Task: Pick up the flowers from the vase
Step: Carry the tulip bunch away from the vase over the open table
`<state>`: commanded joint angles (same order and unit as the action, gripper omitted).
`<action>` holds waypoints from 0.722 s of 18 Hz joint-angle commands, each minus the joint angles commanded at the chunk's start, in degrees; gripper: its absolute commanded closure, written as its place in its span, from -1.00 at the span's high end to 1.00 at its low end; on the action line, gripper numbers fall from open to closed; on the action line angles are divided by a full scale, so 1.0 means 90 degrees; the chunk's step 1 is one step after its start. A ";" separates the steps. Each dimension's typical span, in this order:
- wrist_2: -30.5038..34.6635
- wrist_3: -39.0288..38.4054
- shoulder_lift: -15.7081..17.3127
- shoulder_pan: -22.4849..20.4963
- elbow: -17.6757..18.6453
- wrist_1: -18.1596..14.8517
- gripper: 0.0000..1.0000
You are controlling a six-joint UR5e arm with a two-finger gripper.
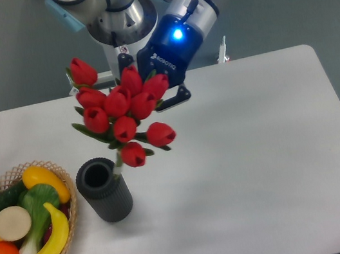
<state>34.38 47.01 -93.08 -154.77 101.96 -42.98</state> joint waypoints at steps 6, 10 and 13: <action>0.1570 0.0996 -0.0058 -0.0409 0.0097 -0.0020 -0.93; 0.2076 0.1310 -0.0302 -0.0809 0.0029 -0.0029 -0.92; 0.2730 0.1320 -0.0370 -0.0928 0.0009 -0.0029 -0.83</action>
<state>58.95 58.89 -96.41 -163.12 102.04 -43.24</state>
